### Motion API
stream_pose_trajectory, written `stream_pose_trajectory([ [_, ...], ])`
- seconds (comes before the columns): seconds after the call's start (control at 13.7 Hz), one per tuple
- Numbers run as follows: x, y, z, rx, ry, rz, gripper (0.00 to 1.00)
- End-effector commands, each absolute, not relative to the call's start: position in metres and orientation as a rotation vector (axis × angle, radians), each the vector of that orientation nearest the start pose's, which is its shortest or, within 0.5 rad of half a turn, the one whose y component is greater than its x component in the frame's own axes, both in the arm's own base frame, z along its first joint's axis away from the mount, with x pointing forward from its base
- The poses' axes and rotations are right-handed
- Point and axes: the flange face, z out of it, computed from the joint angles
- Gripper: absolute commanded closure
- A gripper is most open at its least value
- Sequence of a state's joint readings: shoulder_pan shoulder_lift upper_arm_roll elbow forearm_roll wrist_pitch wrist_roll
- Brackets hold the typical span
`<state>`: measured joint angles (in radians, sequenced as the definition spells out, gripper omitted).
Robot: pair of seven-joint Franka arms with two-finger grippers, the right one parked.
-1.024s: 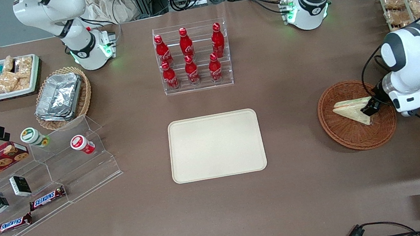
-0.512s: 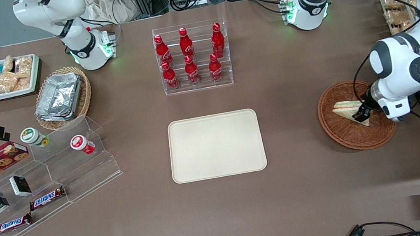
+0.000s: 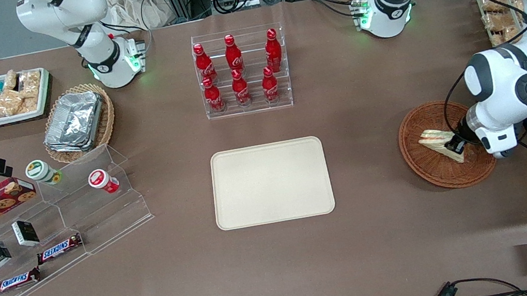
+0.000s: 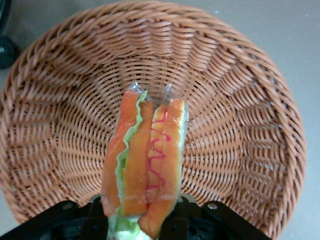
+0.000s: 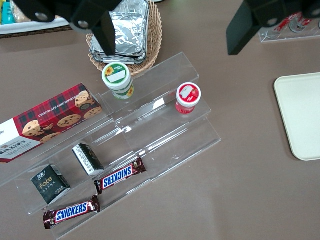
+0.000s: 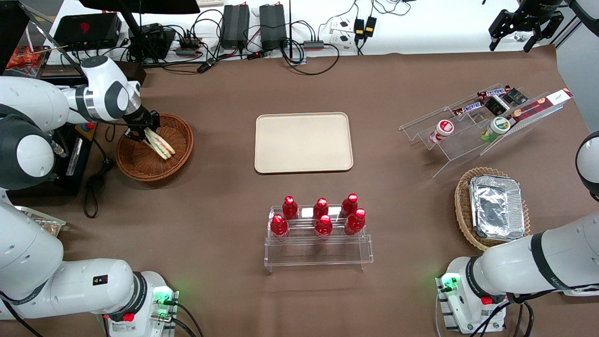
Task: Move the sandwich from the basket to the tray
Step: 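Close the left gripper on the wrapped sandwich and lift it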
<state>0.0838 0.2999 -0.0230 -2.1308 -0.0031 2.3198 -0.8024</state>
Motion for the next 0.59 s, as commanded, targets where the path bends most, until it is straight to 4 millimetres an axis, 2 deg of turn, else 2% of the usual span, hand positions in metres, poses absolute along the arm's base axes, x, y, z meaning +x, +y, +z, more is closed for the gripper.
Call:
stream_pose_trajectory([
  [0.0,0.586,0.036,0.317,-2.844,-1.181,0.263,1.0],
  [0.15,0.603,0.027,0.371,-2.881,-1.051,0.354,1.0],
  [0.37,0.627,-0.021,0.452,-2.955,-0.861,0.362,1.0],
  [0.51,0.635,-0.06,0.492,-3.02,-0.761,0.316,1.0],
])
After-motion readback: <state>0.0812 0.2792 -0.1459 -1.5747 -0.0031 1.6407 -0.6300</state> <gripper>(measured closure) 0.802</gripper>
